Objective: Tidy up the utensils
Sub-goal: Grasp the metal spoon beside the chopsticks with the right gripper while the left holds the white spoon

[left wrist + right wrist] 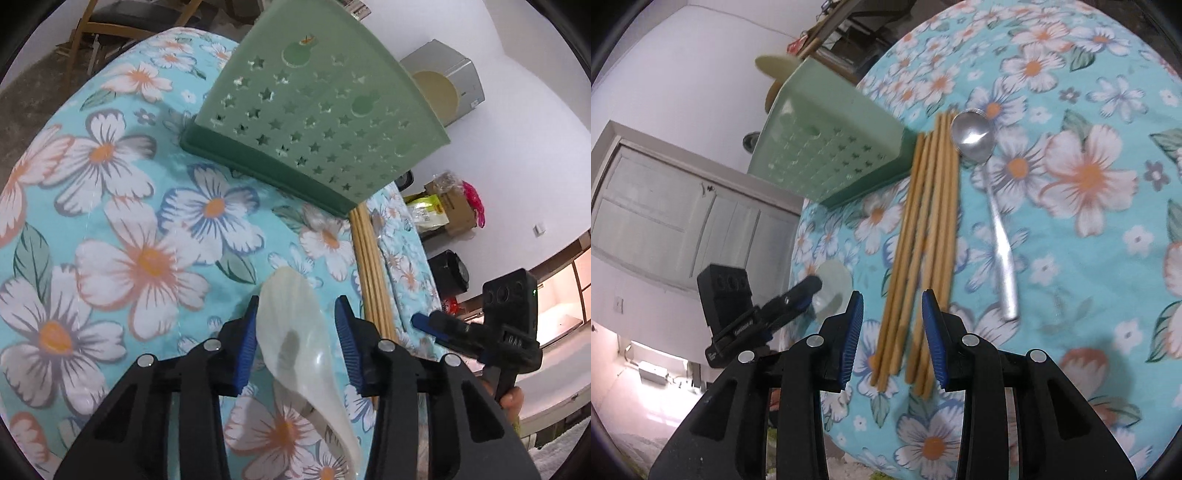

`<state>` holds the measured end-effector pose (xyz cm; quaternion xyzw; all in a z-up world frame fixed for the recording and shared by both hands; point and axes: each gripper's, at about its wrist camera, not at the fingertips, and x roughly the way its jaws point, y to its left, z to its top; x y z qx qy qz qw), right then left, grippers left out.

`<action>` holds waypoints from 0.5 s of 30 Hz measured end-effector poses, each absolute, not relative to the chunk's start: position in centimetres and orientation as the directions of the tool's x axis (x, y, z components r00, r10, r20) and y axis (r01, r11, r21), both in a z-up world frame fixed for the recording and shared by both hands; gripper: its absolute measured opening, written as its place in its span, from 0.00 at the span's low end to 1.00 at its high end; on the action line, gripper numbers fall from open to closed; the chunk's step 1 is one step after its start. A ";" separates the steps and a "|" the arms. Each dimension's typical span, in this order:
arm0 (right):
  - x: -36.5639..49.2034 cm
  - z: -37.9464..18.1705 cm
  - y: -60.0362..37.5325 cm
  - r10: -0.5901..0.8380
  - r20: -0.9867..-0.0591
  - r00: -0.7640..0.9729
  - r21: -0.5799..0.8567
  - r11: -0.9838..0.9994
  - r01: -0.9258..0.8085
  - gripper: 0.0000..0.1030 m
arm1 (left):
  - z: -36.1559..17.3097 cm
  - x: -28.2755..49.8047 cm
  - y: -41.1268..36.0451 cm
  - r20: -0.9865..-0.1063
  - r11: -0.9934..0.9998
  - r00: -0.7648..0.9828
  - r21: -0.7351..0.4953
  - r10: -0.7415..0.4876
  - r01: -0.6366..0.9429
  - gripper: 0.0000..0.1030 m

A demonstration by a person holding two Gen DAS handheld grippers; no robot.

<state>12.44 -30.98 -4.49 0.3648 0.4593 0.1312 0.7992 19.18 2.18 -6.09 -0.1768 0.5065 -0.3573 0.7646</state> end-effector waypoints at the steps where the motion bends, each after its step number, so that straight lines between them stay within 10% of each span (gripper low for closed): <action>1: 12.3 -4.4 -31.3 0.537 -0.639 0.550 0.701 0.702 0.128 0.32 | -6.2 19.1 2.0 -0.659 0.692 0.232 -0.622 -0.715 0.367 0.33; 6: 13.7 -3.4 -33.8 0.469 -0.643 0.605 0.667 0.731 0.142 0.32 | -6.5 19.0 1.0 -0.721 0.761 0.270 -0.541 -0.639 0.358 0.13; 15: 17.3 -5.5 -36.0 0.435 -0.699 0.568 0.631 0.748 0.204 0.32 | -6.4 18.8 -0.3 -0.748 0.795 0.300 -0.479 -0.592 0.373 0.12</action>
